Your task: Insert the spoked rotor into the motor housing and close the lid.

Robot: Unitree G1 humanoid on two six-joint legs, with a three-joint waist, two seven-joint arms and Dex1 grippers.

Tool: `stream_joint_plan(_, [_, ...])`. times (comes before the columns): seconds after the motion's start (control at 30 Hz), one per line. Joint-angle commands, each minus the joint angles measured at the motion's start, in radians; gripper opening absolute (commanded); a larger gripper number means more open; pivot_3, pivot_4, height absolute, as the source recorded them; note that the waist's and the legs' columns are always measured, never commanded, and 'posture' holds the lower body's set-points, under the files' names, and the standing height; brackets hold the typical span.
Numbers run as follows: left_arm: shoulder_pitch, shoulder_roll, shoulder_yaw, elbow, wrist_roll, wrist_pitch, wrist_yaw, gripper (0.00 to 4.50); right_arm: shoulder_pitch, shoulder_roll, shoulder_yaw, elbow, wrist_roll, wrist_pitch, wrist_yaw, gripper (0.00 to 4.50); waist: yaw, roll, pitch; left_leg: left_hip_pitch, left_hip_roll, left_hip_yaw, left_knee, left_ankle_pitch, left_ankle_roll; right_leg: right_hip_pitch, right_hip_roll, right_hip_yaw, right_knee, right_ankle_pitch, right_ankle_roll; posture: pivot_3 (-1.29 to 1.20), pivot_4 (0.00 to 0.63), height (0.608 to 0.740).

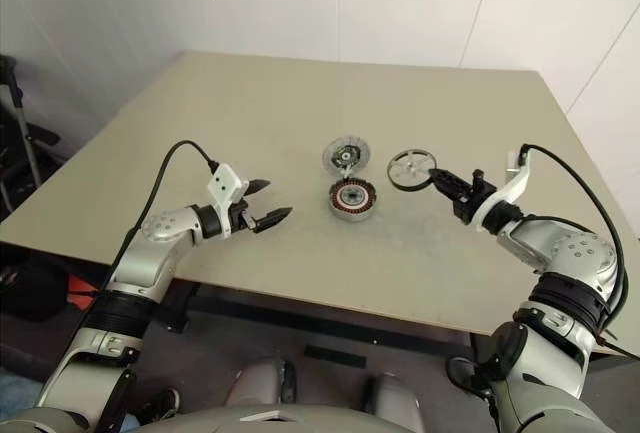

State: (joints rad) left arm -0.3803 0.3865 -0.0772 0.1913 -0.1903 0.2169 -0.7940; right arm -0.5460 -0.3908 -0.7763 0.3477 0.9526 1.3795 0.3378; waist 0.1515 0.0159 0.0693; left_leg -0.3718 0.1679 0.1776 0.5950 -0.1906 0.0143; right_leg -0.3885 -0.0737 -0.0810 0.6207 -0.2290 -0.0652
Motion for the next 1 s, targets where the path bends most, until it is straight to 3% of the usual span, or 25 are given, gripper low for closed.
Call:
stream_joint_plan(0.03, [-0.015, 0.006, 0.003, -0.011, 0.003, -0.02, -0.002, 4.5, -0.008, 0.017, 0.001, -0.06, 0.05, 0.044, -0.035, 0.34, 0.0, 0.0, 0.0, 0.0, 0.0, 0.0, 0.0, 0.0, 0.0, 0.0, 0.0, 0.0, 0.0, 0.0, 0.0, 0.0, 0.0, 0.74])
stream_joint_plan(0.2, [0.0, 0.009, 0.005, -0.019, 0.004, -0.019, -0.003, 4.5, -0.006, 0.063, -0.012, -0.097, 0.086, 0.083, -0.08, 0.34, 0.001, 0.0, 0.0, 0.0, 0.0, 0.0, 0.0, 0.0, 0.0, 0.0, 0.0, 0.0, 0.0, -0.003, 0.006, 0.0, 0.0, 0.74])
stream_joint_plan(1.0, [0.009, 0.006, 0.001, -0.031, 0.01, -0.01, 0.002, 4.5, -0.015, 0.197, 0.086, -0.081, 0.086, -0.003, -0.121, 0.34, -0.003, 0.0, 0.0, 0.001, 0.0, 0.0, -0.001, 0.001, -0.002, 0.0, 0.0, 0.0, 0.0, -0.003, 0.006, 0.0, 0.0, 0.74])
